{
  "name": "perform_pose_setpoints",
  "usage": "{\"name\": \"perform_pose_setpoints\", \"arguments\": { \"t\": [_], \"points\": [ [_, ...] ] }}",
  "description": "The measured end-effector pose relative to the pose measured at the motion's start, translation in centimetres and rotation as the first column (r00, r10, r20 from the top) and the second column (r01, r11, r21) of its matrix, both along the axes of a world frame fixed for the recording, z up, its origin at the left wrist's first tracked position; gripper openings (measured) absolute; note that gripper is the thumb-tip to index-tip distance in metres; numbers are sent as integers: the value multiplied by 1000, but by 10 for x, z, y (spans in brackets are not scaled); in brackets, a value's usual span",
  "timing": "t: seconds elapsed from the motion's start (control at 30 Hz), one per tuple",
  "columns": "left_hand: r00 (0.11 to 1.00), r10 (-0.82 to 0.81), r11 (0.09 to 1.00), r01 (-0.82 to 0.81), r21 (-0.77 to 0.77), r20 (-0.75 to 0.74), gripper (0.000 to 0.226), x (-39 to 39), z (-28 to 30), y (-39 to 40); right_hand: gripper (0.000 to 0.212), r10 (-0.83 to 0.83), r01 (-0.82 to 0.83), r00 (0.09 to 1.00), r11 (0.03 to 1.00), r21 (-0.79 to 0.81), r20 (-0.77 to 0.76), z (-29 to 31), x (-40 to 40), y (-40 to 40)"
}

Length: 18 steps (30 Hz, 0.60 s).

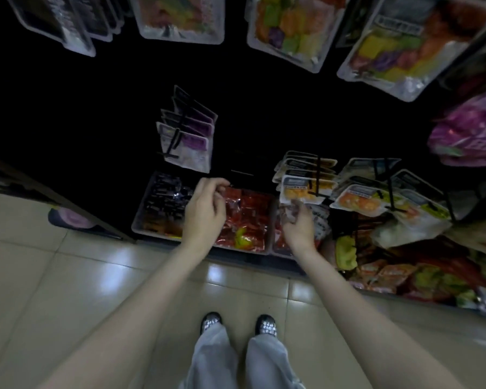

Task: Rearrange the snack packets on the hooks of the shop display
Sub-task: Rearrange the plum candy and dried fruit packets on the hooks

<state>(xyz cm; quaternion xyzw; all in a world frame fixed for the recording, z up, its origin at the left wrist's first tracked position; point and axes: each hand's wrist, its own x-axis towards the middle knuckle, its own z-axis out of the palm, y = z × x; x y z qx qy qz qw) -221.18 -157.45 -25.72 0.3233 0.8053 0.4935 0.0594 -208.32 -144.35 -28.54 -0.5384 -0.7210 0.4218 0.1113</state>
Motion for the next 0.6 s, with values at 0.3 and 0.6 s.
{"name": "perform_pose_setpoints", "arguments": {
  "t": [0.3, 0.6],
  "points": [
    [973, -229, 972, 227, -56, -17, 39, 73, 6, 68, 50, -205, 218, 971, 971, 101, -123, 3, 87, 64],
    [952, -264, 964, 254, -81, -154, 40, 160, 15, 140, 40, -253, 316, 948, 829, 461, -195, 33, 198, 129]
  ]
}}
